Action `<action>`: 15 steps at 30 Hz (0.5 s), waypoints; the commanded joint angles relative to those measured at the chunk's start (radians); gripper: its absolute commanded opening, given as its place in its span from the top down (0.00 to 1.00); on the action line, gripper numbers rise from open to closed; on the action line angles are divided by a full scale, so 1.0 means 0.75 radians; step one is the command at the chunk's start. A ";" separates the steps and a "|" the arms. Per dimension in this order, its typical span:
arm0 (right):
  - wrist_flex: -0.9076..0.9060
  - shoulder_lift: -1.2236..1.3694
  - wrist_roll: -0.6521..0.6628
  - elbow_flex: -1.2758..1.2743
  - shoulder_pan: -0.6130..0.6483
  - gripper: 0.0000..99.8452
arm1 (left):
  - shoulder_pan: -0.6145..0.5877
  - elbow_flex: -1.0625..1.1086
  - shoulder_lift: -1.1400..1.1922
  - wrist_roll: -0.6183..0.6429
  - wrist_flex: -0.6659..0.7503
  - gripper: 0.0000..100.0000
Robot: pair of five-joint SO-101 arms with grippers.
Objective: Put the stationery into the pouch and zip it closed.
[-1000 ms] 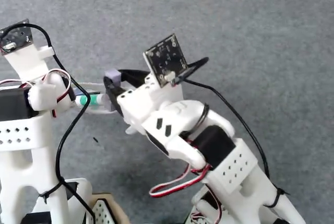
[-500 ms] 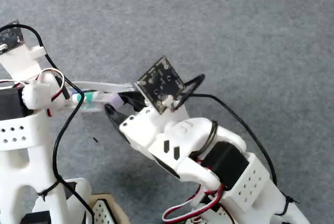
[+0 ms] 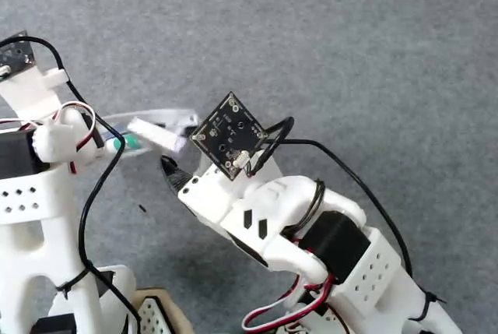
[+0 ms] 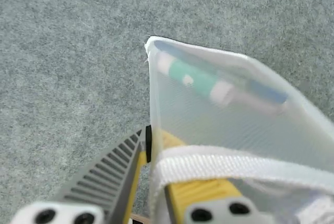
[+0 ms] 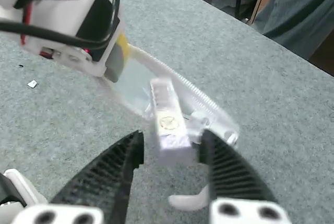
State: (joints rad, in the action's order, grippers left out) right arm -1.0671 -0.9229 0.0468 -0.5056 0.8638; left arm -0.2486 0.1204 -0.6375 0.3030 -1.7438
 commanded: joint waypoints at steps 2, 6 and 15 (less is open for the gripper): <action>-0.004 -0.019 0.002 0.009 0.018 0.73 | -0.019 -0.036 -0.008 0.020 0.045 0.97; 0.004 -0.019 0.008 0.011 0.018 0.75 | -0.017 -0.036 -0.008 0.020 0.047 0.97; 0.004 -0.024 0.002 0.015 0.008 0.74 | -0.017 -0.034 -0.008 0.020 0.047 0.97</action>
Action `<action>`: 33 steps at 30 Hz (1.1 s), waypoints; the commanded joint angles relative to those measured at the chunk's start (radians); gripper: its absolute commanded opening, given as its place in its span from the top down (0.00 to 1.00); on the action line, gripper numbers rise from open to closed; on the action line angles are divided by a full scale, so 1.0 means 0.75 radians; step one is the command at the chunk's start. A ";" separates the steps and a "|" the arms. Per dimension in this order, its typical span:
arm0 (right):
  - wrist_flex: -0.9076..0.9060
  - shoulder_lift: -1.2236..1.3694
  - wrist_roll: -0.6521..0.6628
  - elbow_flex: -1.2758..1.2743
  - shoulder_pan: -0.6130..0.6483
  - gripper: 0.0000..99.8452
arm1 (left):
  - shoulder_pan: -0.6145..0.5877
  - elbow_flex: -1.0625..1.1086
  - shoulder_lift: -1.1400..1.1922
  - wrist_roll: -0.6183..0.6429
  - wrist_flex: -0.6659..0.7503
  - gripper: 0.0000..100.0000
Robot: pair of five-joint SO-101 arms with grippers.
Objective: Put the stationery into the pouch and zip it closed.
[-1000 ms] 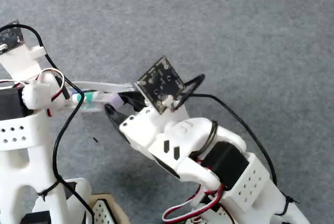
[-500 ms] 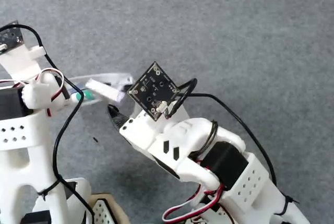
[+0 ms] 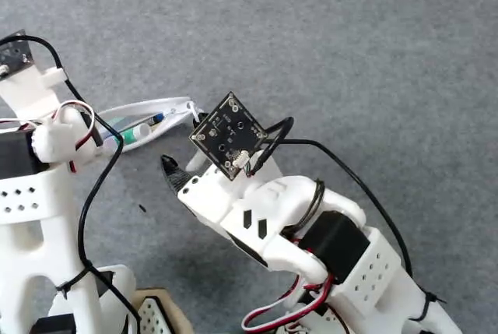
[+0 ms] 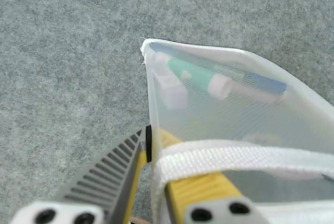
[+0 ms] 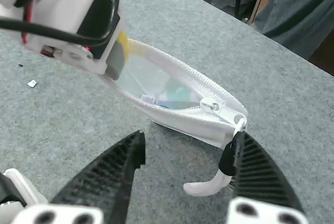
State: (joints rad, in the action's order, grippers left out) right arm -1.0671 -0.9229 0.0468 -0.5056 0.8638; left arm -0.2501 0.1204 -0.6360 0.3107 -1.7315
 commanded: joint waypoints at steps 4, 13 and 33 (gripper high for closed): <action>0.004 -0.021 0.006 0.009 -0.031 0.74 | -0.013 -0.032 -0.010 0.006 0.029 0.97; 0.004 -0.024 0.010 -0.101 -0.235 0.74 | -0.009 -0.036 -0.010 -0.070 0.025 0.97; 0.188 -0.017 0.223 -0.339 -0.391 0.74 | 0.120 -0.044 -0.023 -0.430 0.031 0.97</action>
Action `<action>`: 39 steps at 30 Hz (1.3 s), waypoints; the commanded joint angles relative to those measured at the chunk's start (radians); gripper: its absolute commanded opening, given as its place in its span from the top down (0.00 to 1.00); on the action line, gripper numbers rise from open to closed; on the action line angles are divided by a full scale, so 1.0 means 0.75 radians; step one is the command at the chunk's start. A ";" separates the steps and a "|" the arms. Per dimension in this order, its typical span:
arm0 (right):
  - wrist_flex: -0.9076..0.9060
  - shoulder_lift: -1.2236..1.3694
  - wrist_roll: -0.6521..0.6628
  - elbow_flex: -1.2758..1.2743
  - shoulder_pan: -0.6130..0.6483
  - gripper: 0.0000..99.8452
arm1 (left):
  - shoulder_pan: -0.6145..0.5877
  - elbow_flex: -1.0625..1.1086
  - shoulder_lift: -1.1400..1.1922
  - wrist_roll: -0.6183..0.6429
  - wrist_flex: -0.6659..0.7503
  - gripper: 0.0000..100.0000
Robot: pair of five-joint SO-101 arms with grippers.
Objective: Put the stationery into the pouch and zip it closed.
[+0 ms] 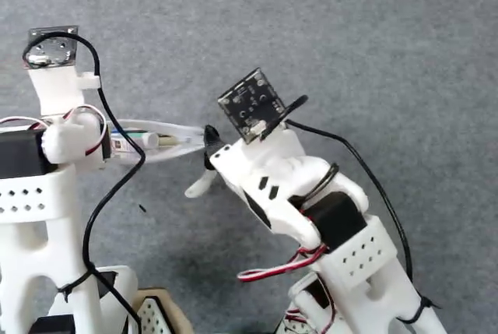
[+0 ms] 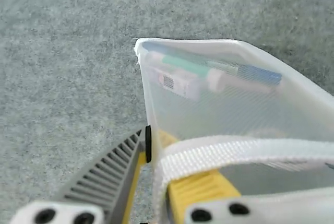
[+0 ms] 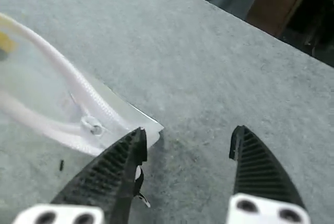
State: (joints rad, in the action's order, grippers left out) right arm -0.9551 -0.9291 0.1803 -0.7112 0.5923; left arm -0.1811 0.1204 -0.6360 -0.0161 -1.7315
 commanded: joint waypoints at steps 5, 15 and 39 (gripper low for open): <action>-0.092 -0.017 0.006 -0.111 -0.018 0.74 | 0.024 -0.044 -0.020 0.137 0.035 0.97; -0.614 -0.019 -0.223 0.116 0.074 0.74 | 0.021 -0.040 -0.012 0.250 0.082 0.97; 0.497 -0.011 -0.325 -0.643 0.049 0.74 | 0.021 -0.030 -0.012 0.250 0.080 0.97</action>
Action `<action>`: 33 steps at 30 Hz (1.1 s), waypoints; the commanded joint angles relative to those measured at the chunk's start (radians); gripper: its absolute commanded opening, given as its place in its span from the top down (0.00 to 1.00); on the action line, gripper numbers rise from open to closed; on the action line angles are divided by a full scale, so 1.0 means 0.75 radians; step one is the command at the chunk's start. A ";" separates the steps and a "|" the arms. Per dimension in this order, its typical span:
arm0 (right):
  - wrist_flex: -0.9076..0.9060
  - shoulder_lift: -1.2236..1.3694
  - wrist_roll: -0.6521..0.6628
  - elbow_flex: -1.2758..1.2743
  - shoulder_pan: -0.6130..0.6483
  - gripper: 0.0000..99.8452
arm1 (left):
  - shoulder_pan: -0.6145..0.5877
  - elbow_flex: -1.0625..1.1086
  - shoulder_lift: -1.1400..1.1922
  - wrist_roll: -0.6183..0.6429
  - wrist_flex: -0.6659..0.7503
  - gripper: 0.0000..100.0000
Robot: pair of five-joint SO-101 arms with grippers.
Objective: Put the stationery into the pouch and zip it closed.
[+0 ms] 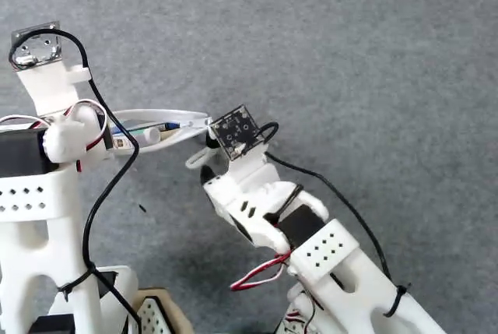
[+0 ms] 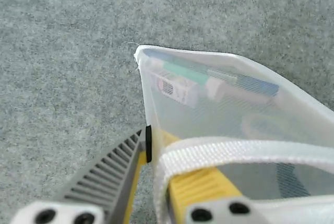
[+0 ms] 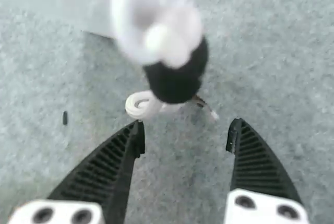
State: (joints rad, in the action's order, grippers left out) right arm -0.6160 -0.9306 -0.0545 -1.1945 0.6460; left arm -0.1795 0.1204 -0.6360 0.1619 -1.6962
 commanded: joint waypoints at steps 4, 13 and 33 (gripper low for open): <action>0.104 -0.009 -0.014 -0.007 -0.025 0.74 | 0.019 -0.030 -0.012 0.012 0.033 0.97; 0.221 -0.009 -0.006 -0.009 -0.020 0.87 | 0.019 -0.030 -0.012 0.012 0.033 0.97; 0.211 -0.009 -0.006 -0.175 -0.027 0.92 | 0.019 -0.030 -0.012 0.012 0.033 0.97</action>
State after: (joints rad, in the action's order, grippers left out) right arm -0.4687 -0.9306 -0.0575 -1.3234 0.6368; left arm -0.1765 0.1204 -0.6360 0.1619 -1.6962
